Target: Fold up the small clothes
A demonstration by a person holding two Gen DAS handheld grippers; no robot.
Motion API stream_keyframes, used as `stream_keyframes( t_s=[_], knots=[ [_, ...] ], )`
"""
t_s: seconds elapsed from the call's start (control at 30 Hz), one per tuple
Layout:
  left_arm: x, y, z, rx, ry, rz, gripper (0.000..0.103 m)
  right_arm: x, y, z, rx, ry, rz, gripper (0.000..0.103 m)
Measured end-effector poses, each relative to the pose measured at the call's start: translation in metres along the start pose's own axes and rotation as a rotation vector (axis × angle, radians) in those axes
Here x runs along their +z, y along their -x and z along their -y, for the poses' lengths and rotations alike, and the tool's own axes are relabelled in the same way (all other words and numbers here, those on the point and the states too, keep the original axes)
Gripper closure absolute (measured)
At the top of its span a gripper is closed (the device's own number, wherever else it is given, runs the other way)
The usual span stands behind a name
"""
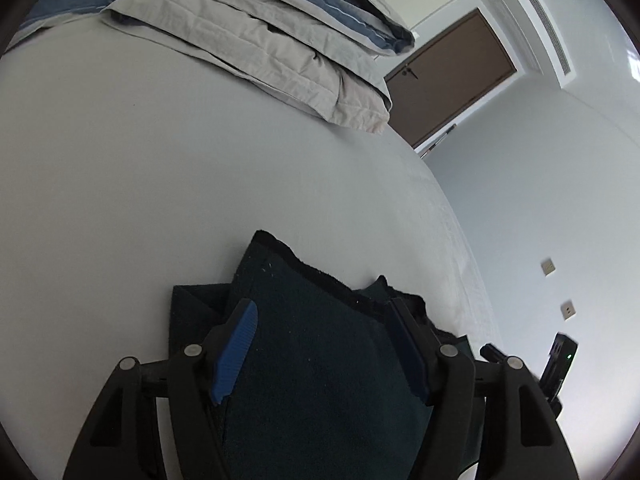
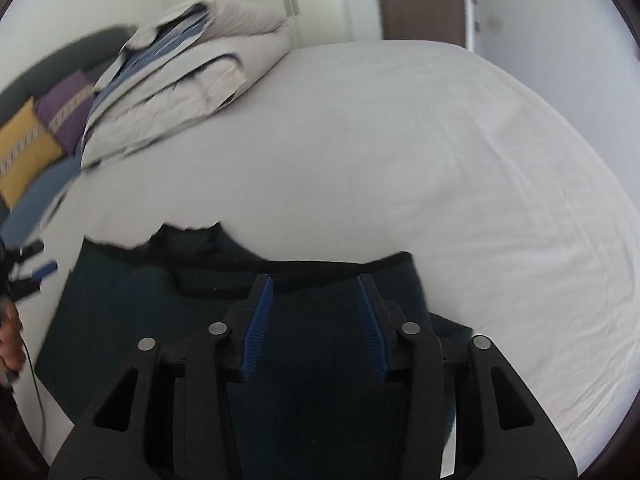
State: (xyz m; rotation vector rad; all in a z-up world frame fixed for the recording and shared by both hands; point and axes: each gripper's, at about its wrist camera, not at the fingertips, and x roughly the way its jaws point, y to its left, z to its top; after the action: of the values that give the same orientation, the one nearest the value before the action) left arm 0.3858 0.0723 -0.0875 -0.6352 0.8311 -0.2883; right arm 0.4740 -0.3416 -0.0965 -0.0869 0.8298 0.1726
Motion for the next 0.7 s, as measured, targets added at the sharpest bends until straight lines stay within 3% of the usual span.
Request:
stream_keyframes(
  t_s=[0.13, 0.2, 0.3, 0.4, 0.57, 0.63, 0.7],
  knots=[
    [-0.019, -0.017, -0.006, 0.097, -0.049, -0.032, 0.035, 0.009, -0.031, -0.072, -0.045, 0.303, -0.132, 0.069],
    [-0.027, -0.019, -0.012, 0.116, -0.071, -0.031, 0.037, 0.004, -0.041, -0.092, -0.049, 0.382, -0.178, 0.069],
    [-0.034, -0.018, -0.011, 0.129, -0.123, -0.019, 0.037, 0.009, -0.061, -0.096, -0.058, 0.403, -0.236, 0.070],
    [-0.036, -0.018, -0.013, 0.125, -0.125, -0.011, 0.037, 0.004, -0.077, -0.099, -0.002, 0.432, -0.337, 0.070],
    [-0.039, -0.020, -0.012, 0.133, -0.142, 0.010, 0.036, 0.006, -0.082, -0.103, 0.002, 0.435, -0.326, 0.071],
    [-0.038, -0.022, -0.012, 0.130, -0.141, 0.010, 0.036, 0.007, -0.083, -0.105, 0.017, 0.425, -0.312, 0.089],
    [-0.037, -0.022, -0.013, 0.117, -0.132, 0.011, 0.036, 0.008, -0.080, -0.109, -0.008, 0.430, -0.283, 0.098]
  ],
)
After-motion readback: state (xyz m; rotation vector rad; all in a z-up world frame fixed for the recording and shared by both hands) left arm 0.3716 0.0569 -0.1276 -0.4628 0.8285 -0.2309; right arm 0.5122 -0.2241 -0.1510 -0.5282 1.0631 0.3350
